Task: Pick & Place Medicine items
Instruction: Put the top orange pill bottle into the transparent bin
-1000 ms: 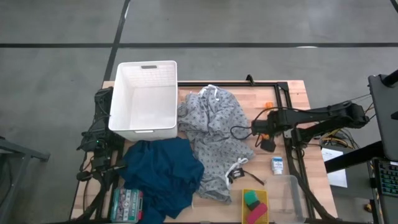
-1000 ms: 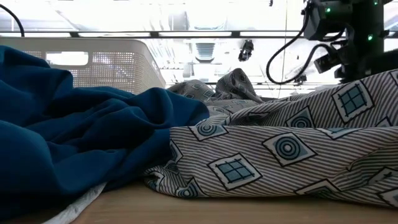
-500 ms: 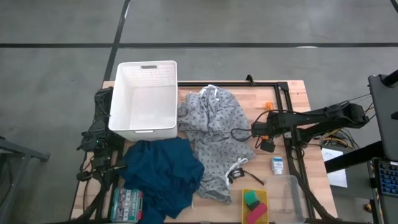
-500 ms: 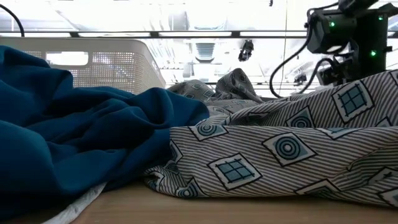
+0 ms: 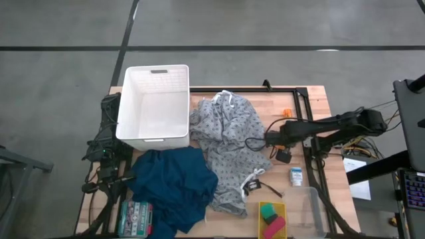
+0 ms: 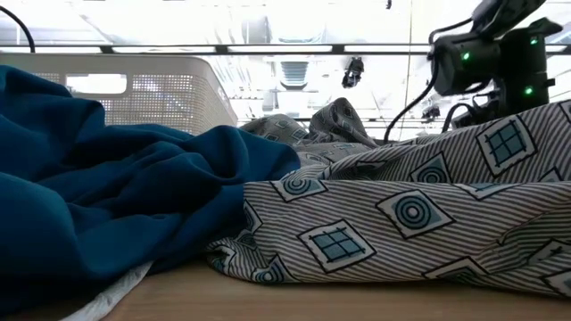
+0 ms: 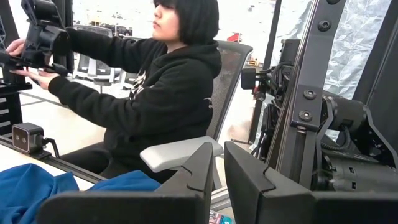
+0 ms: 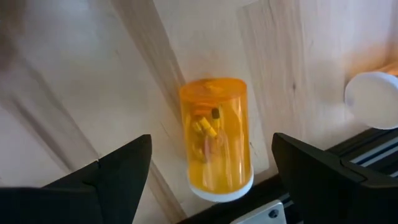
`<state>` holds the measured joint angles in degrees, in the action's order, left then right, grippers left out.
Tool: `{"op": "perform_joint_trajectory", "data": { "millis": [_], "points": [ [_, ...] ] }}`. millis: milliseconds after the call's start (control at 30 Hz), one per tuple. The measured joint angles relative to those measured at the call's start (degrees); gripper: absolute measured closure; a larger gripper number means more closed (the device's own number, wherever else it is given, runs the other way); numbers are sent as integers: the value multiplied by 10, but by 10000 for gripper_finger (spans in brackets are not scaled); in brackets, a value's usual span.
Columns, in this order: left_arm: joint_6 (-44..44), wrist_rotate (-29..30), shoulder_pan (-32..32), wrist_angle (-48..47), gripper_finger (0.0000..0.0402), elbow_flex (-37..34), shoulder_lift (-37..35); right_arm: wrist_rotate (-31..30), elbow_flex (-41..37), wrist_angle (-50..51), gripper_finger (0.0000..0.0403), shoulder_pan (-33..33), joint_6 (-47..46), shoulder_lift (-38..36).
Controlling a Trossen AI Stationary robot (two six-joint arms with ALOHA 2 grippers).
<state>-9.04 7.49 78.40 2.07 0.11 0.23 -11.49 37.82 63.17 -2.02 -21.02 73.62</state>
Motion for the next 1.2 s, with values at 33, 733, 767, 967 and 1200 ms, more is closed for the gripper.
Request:
{"op": "perform_joint_trajectory", "data": {
  "millis": [33,733,767,967,1200],
  "points": [
    [0,0,0,0,355,0,0,0,0,-1,77,-1,0,10],
    [0,0,0,0,355,0,0,9,2,-19,78,-22,3,119],
    [0,0,0,0,355,0,0,9,1,-19,78,-22,3,118],
    [0,0,0,0,355,0,0,10,1,-22,78,-22,2,115],
    [0,0,0,0,355,0,0,10,1,-23,78,-22,3,116]
  ]
}}
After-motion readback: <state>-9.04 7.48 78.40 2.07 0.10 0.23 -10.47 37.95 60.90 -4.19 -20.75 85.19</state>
